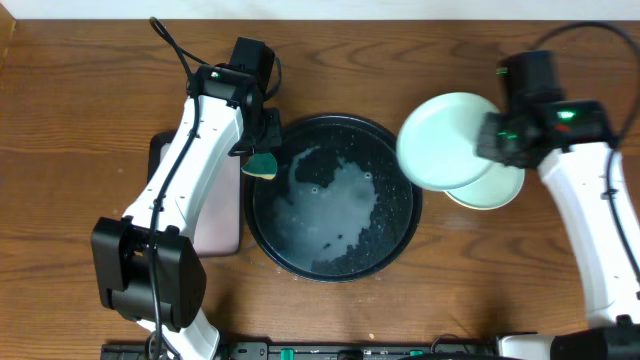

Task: Clean dirty plates on tray and stack at the side
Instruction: 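Lower the plate onto the plate stack and release it, then place the sponge on the white tray and open the left gripper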

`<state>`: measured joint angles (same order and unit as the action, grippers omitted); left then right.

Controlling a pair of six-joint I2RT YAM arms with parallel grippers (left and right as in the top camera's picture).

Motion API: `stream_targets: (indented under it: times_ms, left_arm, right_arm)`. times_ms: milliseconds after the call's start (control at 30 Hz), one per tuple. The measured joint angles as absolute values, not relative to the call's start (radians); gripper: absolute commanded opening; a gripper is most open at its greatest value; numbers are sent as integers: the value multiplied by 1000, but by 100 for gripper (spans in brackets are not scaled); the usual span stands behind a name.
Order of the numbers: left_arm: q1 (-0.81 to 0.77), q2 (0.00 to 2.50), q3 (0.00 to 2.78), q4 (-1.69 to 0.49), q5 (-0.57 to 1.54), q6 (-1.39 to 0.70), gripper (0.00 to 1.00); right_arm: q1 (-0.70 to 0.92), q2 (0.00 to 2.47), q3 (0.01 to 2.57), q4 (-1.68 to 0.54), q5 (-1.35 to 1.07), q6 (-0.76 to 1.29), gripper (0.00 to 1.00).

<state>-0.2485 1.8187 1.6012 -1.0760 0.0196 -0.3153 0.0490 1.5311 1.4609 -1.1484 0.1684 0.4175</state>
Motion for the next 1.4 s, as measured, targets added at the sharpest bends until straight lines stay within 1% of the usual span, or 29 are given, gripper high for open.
stream_targets:
  times_ms: [133, 233, 333, 433, 500, 567, 633, 667, 733, 800, 833, 900, 1000, 1200, 1400]
  left_arm:
    - [-249, 1819, 1601, -1076, 19, -315, 7]
    - [-249, 1819, 1601, -1076, 19, -315, 7]
    - [-249, 1819, 1601, -1076, 20, -315, 8]
    - [-249, 1819, 1601, -1075, 19, -315, 7]
    - [-247, 1819, 1601, -1076, 20, -314, 7]
    - [-240, 1819, 1601, -1081, 20, -310, 7]
    - [-221, 1819, 1601, -1102, 20, -300, 7]
    - [-208, 1819, 1601, -1113, 21, -290, 7]
    - [-175, 1819, 1601, -1135, 23, -273, 8]
    - [-133, 1819, 1602, -1155, 23, -250, 8]
    - [-112, 1819, 1602, -1166, 23, -238, 7]
    - [-73, 1819, 1602, -1190, 22, -218, 7]
    - [-26, 1819, 1602, -1214, 20, -181, 8]
    - [41, 1817, 1584, -1174, 20, -135, 7]
    - [74, 1815, 1446, -1063, 19, -121, 8]
  right_arm:
    - [-96, 1531, 1365, -1076, 151, 418, 1]
    - [-173, 1531, 1265, -994, 145, 418, 1]
    - [-218, 1531, 1171, -892, 130, 418, 1]
    - [-228, 1531, 1088, -787, 118, 418, 2]
    - [-227, 1531, 1045, -720, 96, 417, 8]
    - [-224, 1531, 1019, -683, 76, 415, 11]
    - [-220, 1531, 1006, -666, 64, 413, 19]
    - [-217, 1531, 1005, -661, 58, 413, 27]
    - [-213, 1531, 1004, -654, 49, 406, 55]
    - [-211, 1531, 1005, -657, 30, 403, 68]
    - [-211, 1531, 1005, -662, 15, 401, 72]
    - [-210, 1531, 1017, -695, -29, 387, 77]
    - [-210, 1532, 1076, -773, -100, 369, 82]
    - [-207, 1532, 1251, -874, -178, 310, 85]
    - [-176, 1531, 1285, -917, -198, 273, 86]
